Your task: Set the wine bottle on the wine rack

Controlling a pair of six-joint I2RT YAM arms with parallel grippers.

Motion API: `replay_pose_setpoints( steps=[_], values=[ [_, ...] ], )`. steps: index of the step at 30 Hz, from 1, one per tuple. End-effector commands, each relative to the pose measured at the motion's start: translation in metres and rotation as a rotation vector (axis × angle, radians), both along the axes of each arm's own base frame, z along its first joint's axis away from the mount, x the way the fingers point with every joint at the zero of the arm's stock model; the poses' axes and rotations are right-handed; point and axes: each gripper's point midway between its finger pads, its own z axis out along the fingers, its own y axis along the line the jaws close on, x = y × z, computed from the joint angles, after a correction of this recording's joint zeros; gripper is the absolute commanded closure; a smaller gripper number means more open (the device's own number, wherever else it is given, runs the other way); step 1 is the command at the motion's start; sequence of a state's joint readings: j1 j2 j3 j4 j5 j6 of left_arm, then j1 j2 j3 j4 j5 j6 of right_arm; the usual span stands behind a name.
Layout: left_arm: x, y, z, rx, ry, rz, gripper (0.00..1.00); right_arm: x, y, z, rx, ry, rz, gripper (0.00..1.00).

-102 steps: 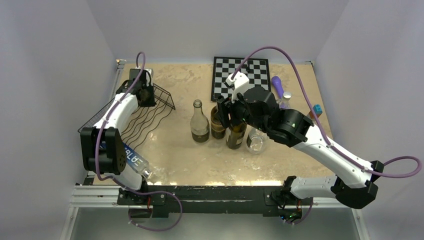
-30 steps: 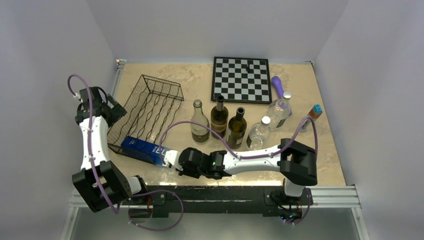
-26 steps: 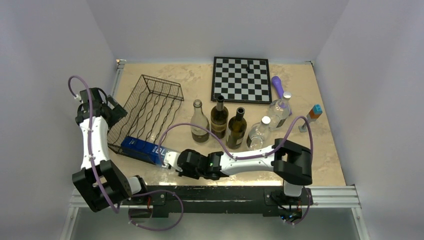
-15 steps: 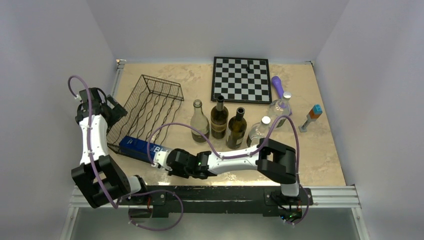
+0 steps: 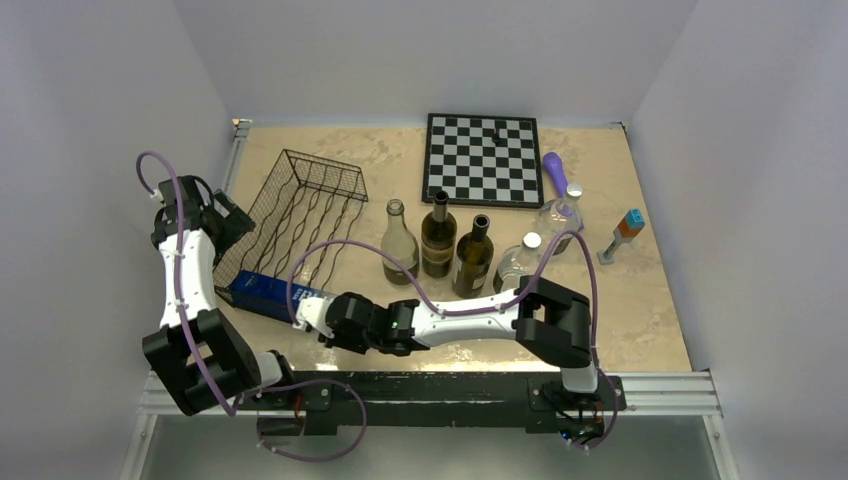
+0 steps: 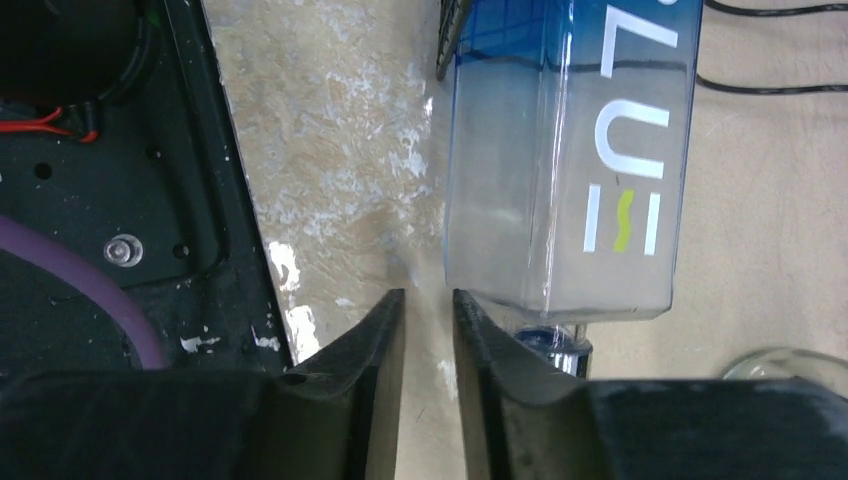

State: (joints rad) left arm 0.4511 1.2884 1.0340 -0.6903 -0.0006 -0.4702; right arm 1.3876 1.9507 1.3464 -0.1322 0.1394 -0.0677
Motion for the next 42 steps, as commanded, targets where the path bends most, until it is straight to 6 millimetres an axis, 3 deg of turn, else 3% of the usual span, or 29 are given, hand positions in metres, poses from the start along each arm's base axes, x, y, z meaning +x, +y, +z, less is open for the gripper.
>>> replay_pose_setpoints(
  steps=[1,5,13,16,19,24,28,32,35,38,42],
  values=[
    [0.006,-0.006,0.008,-0.034,-0.033,0.001,0.02,0.004,-0.001,0.053,0.111,-0.034,-0.023,0.65],
    [0.006,0.000,0.028,0.013,-0.060,0.008,0.01,0.009,-0.006,0.095,0.184,-0.066,-0.049,0.47],
    [0.008,0.005,0.088,0.106,-0.164,-0.024,0.01,0.014,-0.017,0.203,0.312,-0.128,-0.064,0.36],
    [0.013,-0.007,0.107,0.081,-0.227,-0.077,0.01,0.013,-0.029,0.234,0.318,-0.128,-0.078,0.35],
    [0.021,-0.024,0.124,0.040,-0.291,-0.171,0.01,0.026,-0.051,0.262,0.297,-0.170,-0.167,0.32],
    [0.030,-0.080,0.156,-0.061,-0.450,-0.436,0.01,0.055,-0.101,0.299,0.266,-0.180,-0.329,0.22],
    [0.026,-0.134,0.179,-0.098,-0.546,-0.669,0.01,0.078,-0.137,0.311,0.271,-0.117,-0.480,0.09],
    [0.010,-0.184,0.193,-0.197,-0.657,-0.864,0.01,0.096,-0.156,0.302,0.259,-0.091,-0.548,0.06],
    [0.004,-0.195,0.184,-0.278,-0.693,-0.877,0.01,0.107,-0.152,0.291,0.261,-0.063,-0.540,0.08],
    [-0.001,-0.197,0.166,-0.309,-0.666,-0.869,0.01,0.121,-0.145,0.277,0.255,-0.015,-0.558,0.12],
    [-0.008,-0.197,0.157,-0.303,-0.638,-0.871,0.01,0.133,-0.132,0.262,0.256,0.038,-0.549,0.17]
  ],
)
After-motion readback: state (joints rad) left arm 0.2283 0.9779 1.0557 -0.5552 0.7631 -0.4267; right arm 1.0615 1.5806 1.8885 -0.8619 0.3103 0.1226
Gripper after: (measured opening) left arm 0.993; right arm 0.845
